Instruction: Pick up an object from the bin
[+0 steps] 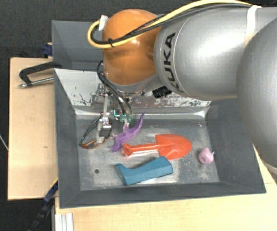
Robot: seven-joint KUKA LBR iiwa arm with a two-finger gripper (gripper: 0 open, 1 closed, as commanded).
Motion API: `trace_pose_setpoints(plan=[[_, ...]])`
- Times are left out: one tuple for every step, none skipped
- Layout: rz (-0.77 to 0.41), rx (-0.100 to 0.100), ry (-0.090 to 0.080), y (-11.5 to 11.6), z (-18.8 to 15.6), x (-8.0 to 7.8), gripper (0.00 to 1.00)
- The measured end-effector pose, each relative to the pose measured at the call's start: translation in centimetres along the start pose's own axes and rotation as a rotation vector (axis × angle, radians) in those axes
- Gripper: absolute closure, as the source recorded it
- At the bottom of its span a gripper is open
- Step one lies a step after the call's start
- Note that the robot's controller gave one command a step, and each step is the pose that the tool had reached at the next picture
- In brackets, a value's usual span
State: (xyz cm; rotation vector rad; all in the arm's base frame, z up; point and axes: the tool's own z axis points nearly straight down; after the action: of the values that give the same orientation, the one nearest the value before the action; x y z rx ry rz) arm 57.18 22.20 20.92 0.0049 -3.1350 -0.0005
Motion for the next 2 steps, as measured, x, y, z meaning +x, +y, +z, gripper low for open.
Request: trace_pose_setpoints(plan=[[0.002,-0.002,-0.008,-0.1,-0.5,-0.2,0.0],[-0.068,-0.002,-0.013,-0.3,3.7,1.2,0.0]])
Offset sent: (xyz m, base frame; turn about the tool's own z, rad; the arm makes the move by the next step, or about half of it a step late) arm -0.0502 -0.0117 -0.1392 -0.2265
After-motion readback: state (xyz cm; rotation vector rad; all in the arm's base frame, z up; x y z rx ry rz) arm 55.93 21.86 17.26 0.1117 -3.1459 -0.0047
